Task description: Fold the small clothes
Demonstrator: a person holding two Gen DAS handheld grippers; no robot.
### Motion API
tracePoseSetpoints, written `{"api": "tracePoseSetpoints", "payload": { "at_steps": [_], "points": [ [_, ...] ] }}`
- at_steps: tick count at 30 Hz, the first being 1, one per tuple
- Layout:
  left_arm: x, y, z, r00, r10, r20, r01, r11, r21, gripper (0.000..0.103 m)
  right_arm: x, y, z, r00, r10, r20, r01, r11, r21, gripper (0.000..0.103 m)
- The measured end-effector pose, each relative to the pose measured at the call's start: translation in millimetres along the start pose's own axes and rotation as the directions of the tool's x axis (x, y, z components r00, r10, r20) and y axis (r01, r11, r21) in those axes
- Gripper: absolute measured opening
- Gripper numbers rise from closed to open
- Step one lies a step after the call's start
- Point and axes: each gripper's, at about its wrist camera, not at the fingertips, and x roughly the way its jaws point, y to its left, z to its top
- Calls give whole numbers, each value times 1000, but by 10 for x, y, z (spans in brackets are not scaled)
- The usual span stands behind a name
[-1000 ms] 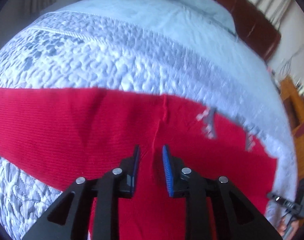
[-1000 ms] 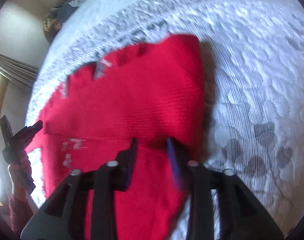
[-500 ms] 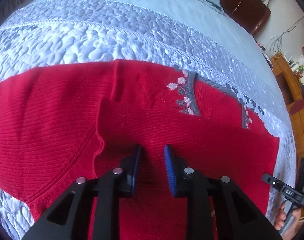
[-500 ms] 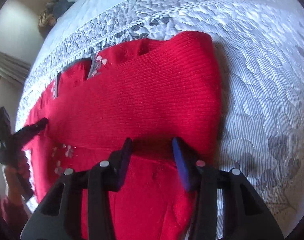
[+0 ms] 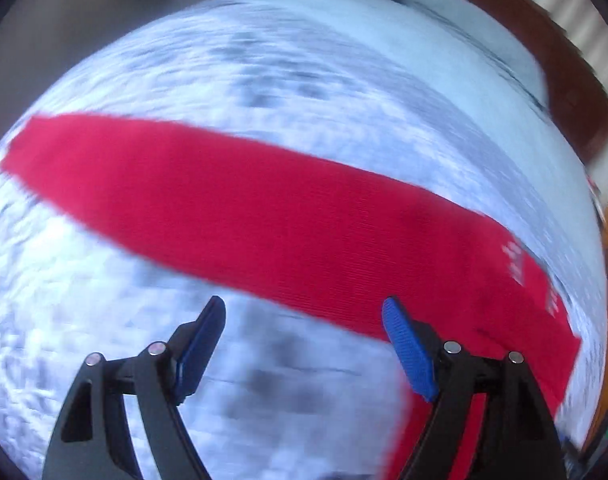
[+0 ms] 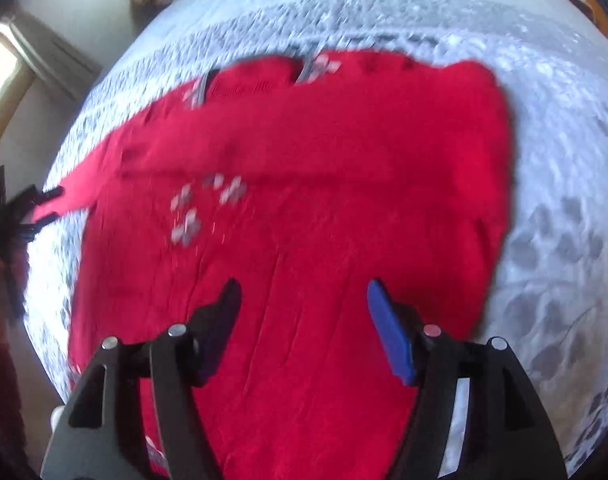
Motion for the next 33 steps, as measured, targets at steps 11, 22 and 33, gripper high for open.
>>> {"api": "tracePoseSetpoints", "payload": {
  "at_steps": [11, 22, 33],
  "points": [
    [105, 1666, 659, 998, 30, 53, -6, 915, -402, 79, 292, 28, 12, 999, -40, -29, 41, 999, 17, 72],
    [127, 1544, 859, 979, 102, 177, -36, 939, -341, 12, 356, 122, -16, 997, -81, 4, 81, 996, -34, 78],
    [-500, 413, 698, 926, -132, 353, 158, 986, -45, 10, 301, 58, -65, 998, -54, 26, 55, 998, -39, 78]
  ]
}}
